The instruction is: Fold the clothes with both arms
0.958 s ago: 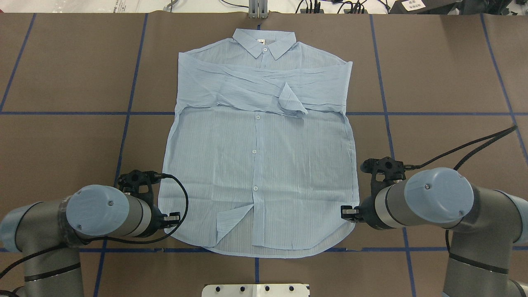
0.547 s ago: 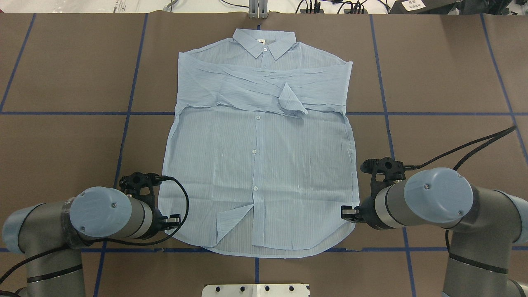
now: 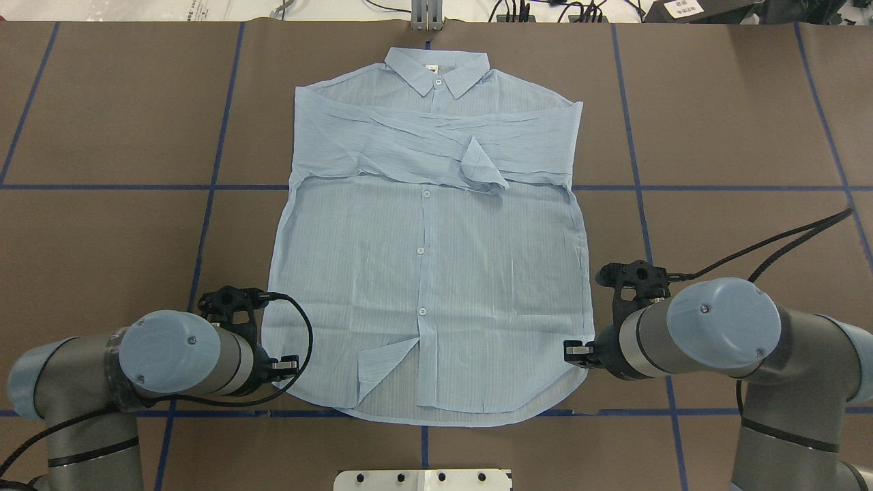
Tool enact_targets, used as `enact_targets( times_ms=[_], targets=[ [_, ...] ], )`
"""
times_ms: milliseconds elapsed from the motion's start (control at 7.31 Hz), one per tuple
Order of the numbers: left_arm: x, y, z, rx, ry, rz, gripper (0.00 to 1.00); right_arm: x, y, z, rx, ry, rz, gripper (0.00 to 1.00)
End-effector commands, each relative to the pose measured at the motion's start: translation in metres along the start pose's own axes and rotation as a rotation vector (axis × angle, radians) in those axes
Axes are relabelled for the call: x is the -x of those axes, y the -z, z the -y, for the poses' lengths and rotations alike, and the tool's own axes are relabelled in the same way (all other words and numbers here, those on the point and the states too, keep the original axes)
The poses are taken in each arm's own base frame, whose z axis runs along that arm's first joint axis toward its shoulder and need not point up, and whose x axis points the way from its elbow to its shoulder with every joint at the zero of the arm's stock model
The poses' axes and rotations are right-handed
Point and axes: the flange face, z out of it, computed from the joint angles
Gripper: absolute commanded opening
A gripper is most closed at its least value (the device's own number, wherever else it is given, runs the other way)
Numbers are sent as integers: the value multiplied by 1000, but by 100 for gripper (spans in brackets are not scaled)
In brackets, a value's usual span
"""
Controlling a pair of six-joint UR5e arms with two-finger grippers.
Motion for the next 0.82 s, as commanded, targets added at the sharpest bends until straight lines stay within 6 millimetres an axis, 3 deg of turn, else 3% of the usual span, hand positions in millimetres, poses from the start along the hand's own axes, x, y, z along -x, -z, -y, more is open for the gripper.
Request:
enact_targets(
  times_ms=[0, 137, 684],
  targets=[
    [0, -1, 0, -3, 7, 2, 20, 0, 1, 0, -2, 0, 1, 0],
    [-2, 2, 0, -6, 71, -7, 0, 1, 1, 1, -2, 1, 3, 0],
    [1, 22, 6, -14, 6, -33, 0, -2, 18, 23, -27, -29, 24, 0]
  ],
)
